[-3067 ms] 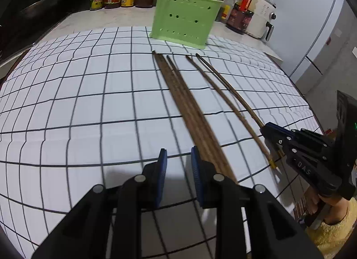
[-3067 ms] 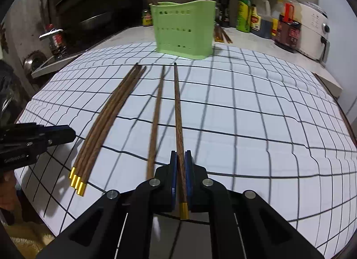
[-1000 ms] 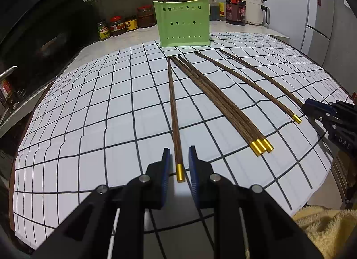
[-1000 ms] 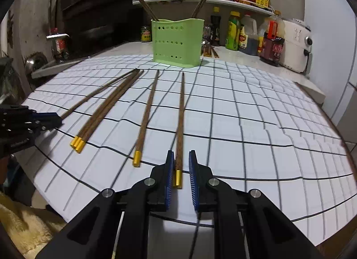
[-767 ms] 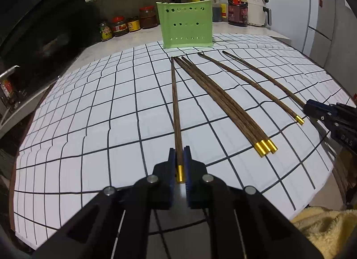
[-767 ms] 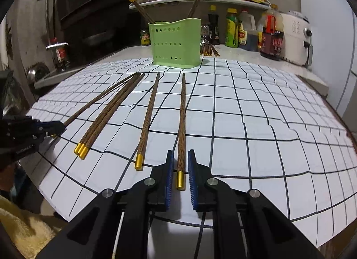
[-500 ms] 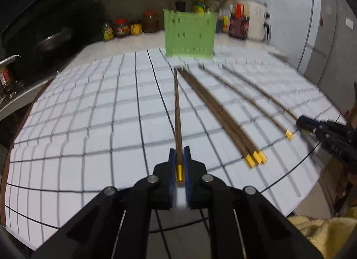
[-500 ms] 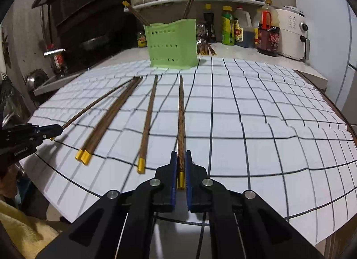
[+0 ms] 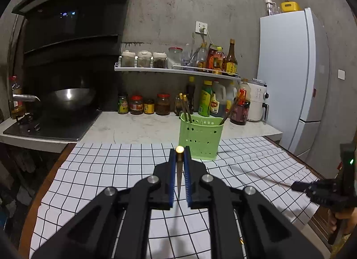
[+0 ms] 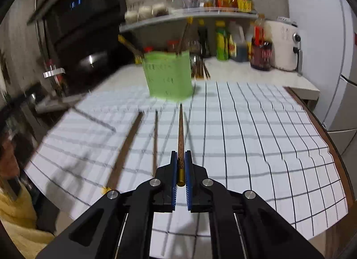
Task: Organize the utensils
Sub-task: 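Carry the left tool's chopstick toward the green holder while the right tool carries its own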
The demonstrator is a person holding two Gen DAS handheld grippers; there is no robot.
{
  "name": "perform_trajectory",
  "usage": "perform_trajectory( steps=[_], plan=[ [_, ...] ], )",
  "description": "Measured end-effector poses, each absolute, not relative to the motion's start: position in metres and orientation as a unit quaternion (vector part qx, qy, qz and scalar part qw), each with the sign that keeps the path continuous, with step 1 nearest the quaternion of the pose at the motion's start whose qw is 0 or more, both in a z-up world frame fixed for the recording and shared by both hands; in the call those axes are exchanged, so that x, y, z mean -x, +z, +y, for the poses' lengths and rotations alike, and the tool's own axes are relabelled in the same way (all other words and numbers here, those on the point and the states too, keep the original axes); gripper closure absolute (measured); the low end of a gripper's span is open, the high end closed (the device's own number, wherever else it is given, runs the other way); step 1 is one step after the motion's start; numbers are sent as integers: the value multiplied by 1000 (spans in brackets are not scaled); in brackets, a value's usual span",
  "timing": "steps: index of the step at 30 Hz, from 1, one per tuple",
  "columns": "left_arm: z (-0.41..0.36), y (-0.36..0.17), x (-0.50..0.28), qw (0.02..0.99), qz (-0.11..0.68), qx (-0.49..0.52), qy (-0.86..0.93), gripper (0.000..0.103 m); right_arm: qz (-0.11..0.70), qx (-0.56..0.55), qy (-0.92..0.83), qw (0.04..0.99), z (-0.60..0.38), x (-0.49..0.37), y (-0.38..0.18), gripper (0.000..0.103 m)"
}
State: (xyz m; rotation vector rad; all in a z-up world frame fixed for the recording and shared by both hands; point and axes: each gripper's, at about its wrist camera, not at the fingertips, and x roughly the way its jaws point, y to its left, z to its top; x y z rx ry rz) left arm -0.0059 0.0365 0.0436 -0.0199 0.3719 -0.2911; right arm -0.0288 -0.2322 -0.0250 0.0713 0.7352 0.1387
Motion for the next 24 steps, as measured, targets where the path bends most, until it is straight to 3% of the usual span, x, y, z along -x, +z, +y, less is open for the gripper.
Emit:
perform_trajectory(
  steps=[10, 13, 15, 24],
  plan=[
    [45, 22, 8, 967, 211, 20, -141, 96, 398, 17, 86, 913, -212, 21, -97, 92],
    [46, 20, 11, 967, 213, 20, -140, 96, 404, 27, 91, 910, -210, 28, -103, 70],
    [45, 19, 12, 967, 214, 18, -140, 96, 397, 34, 85, 913, -210, 38, -104, 67],
    [43, 14, 11, 964, 223, 16, -143, 96, 369, 21, 86, 925, -208, 48, -107, 81]
  ],
)
